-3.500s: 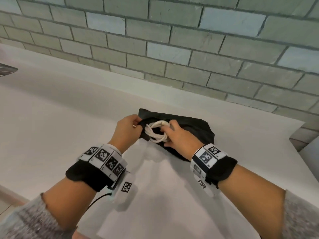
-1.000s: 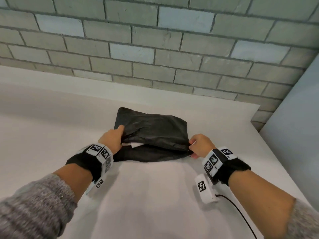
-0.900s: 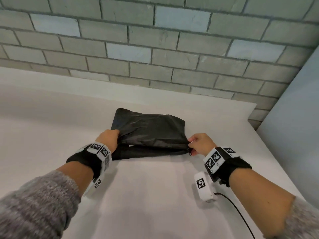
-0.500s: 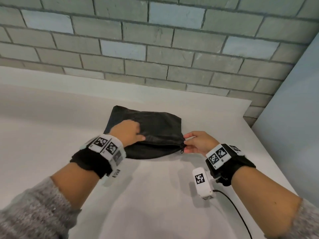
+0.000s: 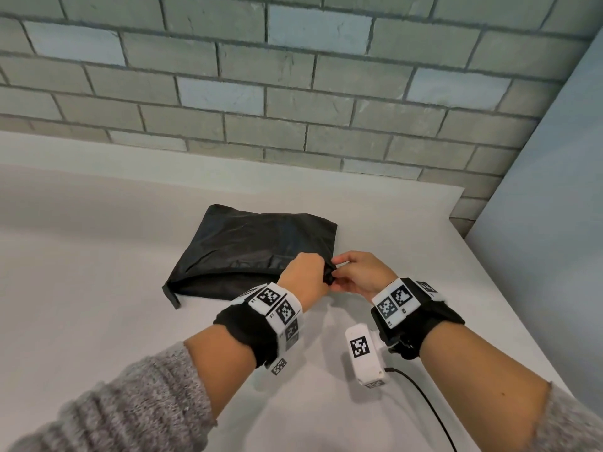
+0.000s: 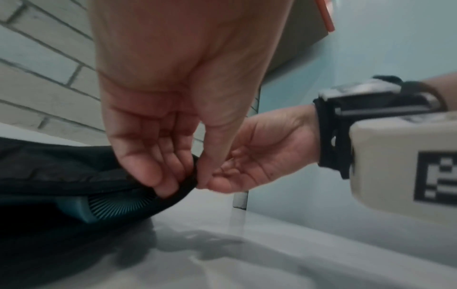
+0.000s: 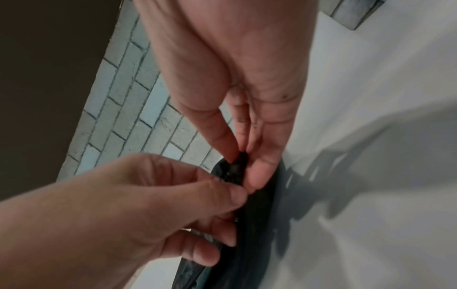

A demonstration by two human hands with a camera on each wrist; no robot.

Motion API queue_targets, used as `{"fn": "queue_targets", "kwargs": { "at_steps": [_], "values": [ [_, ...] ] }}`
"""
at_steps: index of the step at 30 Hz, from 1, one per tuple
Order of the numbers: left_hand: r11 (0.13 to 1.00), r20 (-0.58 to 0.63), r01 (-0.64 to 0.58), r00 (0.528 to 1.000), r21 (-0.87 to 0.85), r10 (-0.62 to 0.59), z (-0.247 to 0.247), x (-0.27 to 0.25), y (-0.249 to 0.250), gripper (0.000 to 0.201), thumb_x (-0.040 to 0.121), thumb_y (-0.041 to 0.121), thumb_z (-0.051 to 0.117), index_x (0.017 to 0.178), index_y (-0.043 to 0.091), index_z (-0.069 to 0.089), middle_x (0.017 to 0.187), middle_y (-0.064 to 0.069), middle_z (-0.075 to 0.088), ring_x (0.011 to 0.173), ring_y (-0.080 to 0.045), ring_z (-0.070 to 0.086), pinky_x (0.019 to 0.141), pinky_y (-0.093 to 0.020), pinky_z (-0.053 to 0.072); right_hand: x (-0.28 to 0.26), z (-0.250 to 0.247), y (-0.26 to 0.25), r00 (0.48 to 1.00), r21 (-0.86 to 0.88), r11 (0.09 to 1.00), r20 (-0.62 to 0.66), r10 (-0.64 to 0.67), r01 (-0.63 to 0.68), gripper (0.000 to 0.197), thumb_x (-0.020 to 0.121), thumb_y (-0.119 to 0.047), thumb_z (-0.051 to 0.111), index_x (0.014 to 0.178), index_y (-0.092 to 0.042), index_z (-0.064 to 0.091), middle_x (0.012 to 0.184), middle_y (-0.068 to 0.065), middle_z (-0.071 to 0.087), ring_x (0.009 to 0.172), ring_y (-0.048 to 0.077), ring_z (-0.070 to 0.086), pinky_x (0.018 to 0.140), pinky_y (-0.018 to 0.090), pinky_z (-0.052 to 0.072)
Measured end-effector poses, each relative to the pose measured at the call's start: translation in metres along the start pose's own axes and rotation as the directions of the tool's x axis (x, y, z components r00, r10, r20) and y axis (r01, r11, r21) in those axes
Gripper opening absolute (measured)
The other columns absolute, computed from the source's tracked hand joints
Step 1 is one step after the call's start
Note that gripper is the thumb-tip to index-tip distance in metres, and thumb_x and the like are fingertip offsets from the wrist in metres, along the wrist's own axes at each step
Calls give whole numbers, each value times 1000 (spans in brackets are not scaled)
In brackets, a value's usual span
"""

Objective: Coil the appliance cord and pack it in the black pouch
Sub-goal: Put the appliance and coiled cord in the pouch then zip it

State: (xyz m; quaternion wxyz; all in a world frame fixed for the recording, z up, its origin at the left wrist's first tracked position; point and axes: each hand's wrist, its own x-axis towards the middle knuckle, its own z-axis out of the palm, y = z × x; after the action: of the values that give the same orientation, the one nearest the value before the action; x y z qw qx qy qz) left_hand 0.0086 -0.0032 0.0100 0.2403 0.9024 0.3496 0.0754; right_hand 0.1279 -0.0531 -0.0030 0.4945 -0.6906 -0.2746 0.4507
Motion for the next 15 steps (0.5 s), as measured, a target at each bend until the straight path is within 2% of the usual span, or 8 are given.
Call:
{"fn": "queue_targets", "kwargs": {
  "at_steps": [3, 6, 8, 10, 13, 15],
  "values": [
    [997, 10, 28, 1000, -66, -27, 3, 3, -6, 18, 83, 13, 59, 90, -2, 65, 90, -17, 69, 89, -32, 65, 77, -35, 50, 0, -2, 3, 1000, -25, 1000, -2, 4, -4, 23, 83, -2, 61, 104, -4, 52, 79, 14, 61, 60, 21, 61, 52, 26, 56],
    [994, 54, 59, 997, -88, -55, 1, 3, -16, 18, 81, 17, 64, 88, 2, 68, 96, -15, 71, 89, -28, 66, 83, -37, 52, -1, -1, 5, 1000, -25, 1000, 22, 12, -11, 27, 80, 8, 59, 104, -3, 50, 83, 16, 59, 69, 26, 63, 59, 26, 58],
    [993, 78, 89, 993, -75, -83, -5, 1, -27, 21, 80, 18, 64, 92, 1, 70, 99, -15, 71, 93, -27, 65, 86, -36, 52, 0, -1, 5, 999, -4, 1000, 36, 16, -16, 30, 79, 15, 56, 103, -2, 51, 94, 20, 56, 79, 29, 62, 58, 26, 58],
    [983, 83, 174, 982, -63, -168, -14, -2, -46, 24, 79, 18, 65, 94, 0, 70, 101, -15, 70, 96, -27, 64, 86, -34, 51, 1, -5, 7, 999, 8, 1000, 27, 19, -19, 33, 78, 19, 54, 105, 1, 52, 100, 22, 54, 79, 28, 61, 54, 24, 58],
    [956, 35, 287, 958, -65, -286, -36, -10, -86, 21, 76, 19, 68, 88, 2, 72, 97, -14, 72, 95, -26, 65, 83, -31, 50, 1, -15, 11, 998, 47, 998, 40, 47, -49, 39, 79, 20, 52, 117, 9, 47, 85, 17, 55, 75, 24, 59, 52, 23, 57],
    [936, 41, 352, 936, -16, -351, -52, -19, -110, 22, 76, 22, 67, 85, 2, 72, 93, -13, 71, 94, -26, 65, 81, -29, 48, 0, -21, 13, 995, 51, 996, 69, 69, -72, 41, 81, 20, 50, 120, 10, 44, 82, 16, 55, 75, 23, 58, 52, 22, 57]
  ]
}}
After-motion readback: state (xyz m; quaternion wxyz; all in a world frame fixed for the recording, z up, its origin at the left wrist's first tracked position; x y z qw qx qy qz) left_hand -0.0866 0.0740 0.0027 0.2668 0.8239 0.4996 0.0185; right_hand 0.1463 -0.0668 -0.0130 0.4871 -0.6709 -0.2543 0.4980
